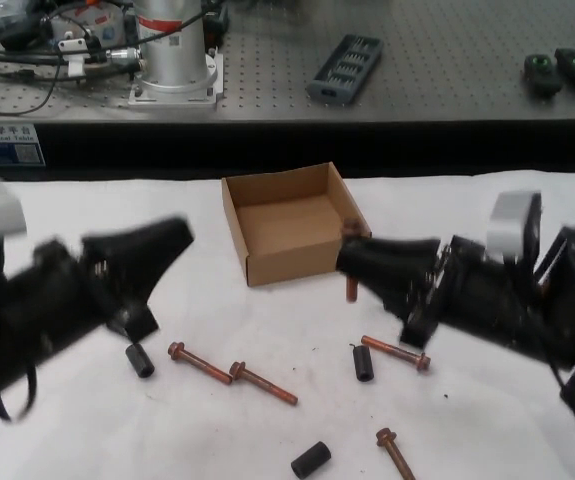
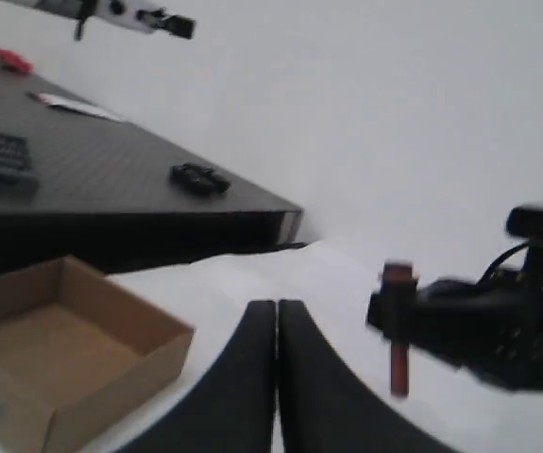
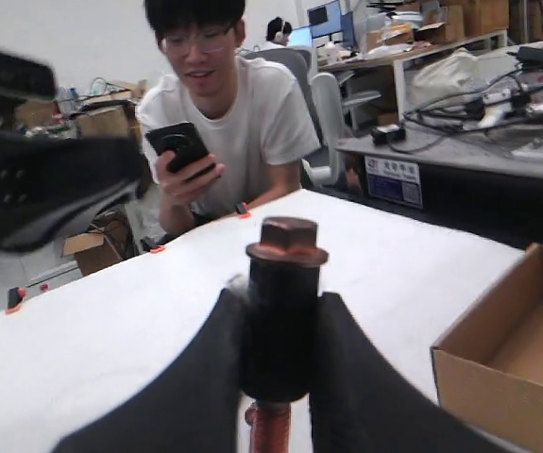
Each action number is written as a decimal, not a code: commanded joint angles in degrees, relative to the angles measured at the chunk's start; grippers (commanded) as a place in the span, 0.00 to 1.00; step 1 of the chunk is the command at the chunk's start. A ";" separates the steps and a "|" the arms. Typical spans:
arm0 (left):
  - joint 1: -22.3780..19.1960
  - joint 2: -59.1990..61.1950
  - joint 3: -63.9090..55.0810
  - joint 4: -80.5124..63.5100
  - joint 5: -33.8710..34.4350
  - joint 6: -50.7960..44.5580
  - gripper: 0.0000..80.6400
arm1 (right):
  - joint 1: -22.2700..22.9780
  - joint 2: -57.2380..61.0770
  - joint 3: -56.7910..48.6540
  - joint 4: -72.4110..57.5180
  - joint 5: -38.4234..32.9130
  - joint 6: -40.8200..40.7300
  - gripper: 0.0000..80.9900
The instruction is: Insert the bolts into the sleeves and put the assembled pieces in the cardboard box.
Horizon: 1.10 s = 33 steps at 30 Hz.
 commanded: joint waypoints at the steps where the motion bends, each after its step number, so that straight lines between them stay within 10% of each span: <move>1: -1.63 -0.72 4.06 2.59 -13.07 4.46 0.01 | 0.34 -4.43 -2.76 9.63 4.75 0.08 0.07; 15: -12.28 -0.72 3.77 18.42 -38.97 13.23 0.01 | 1.74 -5.63 -39.67 70.17 21.75 -10.39 0.07; 33: -12.26 -0.72 -3.31 36.48 -35.08 11.02 0.01 | -1.20 24.93 -79.26 100.62 28.01 -13.00 0.07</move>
